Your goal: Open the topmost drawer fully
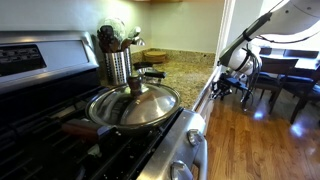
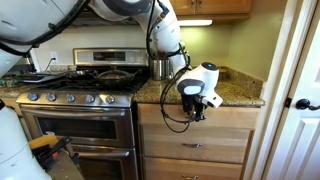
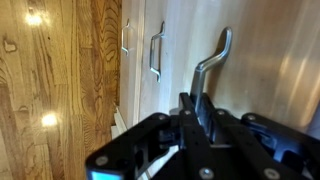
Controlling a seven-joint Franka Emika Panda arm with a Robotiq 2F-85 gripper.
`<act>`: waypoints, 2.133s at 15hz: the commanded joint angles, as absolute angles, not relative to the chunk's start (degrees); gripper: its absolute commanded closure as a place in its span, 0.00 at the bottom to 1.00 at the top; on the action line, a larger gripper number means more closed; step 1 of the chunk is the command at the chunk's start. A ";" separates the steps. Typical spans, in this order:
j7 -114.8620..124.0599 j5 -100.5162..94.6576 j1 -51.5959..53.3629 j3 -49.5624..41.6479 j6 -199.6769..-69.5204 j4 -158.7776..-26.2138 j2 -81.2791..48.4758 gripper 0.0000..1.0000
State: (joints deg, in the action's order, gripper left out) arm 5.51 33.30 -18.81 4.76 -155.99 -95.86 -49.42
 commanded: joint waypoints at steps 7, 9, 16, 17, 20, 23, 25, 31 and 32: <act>5.70 33.11 -18.86 3.75 -155.99 -98.20 -47.86 0.89; 5.70 33.10 -18.85 3.74 -155.99 -98.23 -47.83 0.89; 2.04 34.43 -21.25 4.48 -159.02 -104.03 -46.87 0.95; 1.72 34.62 -21.51 4.53 -159.54 -104.84 -46.68 0.95; 0.02 34.97 -22.51 4.90 -161.68 -108.86 -45.28 0.95; -1.56 35.75 -24.25 5.35 -163.35 -111.94 -43.87 0.95; -2.49 35.98 -25.27 4.97 -163.59 -113.86 -43.00 0.95; -5.24 36.07 -26.76 2.44 -163.18 -119.32 -40.16 0.96; -5.63 35.78 -26.77 1.83 -163.55 -120.07 -39.82 0.96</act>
